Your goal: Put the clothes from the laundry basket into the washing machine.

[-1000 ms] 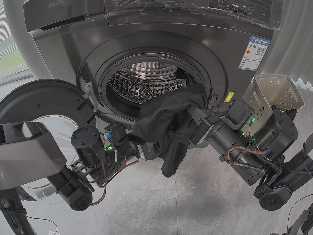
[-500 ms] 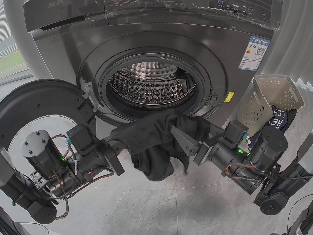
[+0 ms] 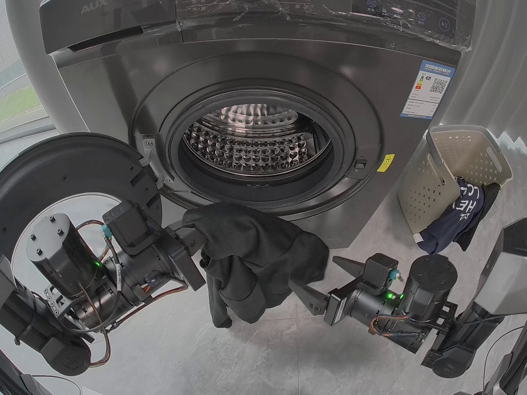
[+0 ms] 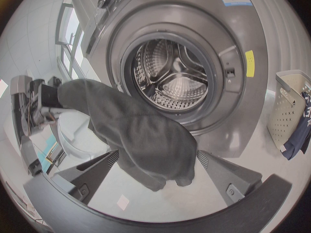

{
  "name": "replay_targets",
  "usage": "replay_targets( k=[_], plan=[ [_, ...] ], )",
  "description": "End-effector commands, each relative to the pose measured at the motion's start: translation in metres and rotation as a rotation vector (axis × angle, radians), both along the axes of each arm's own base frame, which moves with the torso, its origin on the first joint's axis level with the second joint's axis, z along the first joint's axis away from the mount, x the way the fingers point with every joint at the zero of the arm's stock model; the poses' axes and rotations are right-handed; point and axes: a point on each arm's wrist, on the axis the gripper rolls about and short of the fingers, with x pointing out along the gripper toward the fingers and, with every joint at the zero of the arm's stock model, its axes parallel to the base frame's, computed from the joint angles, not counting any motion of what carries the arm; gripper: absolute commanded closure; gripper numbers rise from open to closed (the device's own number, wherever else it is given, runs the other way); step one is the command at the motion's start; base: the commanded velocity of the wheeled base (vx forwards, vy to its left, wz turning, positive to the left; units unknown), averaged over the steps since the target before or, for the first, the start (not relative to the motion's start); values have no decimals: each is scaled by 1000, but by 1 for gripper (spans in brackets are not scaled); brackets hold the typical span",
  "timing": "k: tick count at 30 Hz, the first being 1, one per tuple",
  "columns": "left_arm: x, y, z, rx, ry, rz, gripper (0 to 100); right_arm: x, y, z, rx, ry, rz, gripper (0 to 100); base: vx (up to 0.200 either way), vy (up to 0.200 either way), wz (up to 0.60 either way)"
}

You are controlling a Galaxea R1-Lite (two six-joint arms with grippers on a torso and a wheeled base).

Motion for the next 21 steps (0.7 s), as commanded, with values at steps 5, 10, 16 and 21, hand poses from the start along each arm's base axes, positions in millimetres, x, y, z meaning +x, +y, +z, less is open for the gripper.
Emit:
replay_targets(
  k=[5,10,16,21],
  plan=[
    [8,-2,6,-17,-23,21,100,-11,-1,-35,-112,110,32,0,0,0,0],
    [11,-2,7,-27,-23,55,100,-15,3,-38,-117,113,66,0,0,0,0],
    [16,-5,-1,-7,-1,70,100,-2,33,-12,-18,-16,105,0,0,0,0],
    [18,-6,-1,-11,2,88,100,3,57,8,63,-96,139,0,0,0,0]
  ],
)
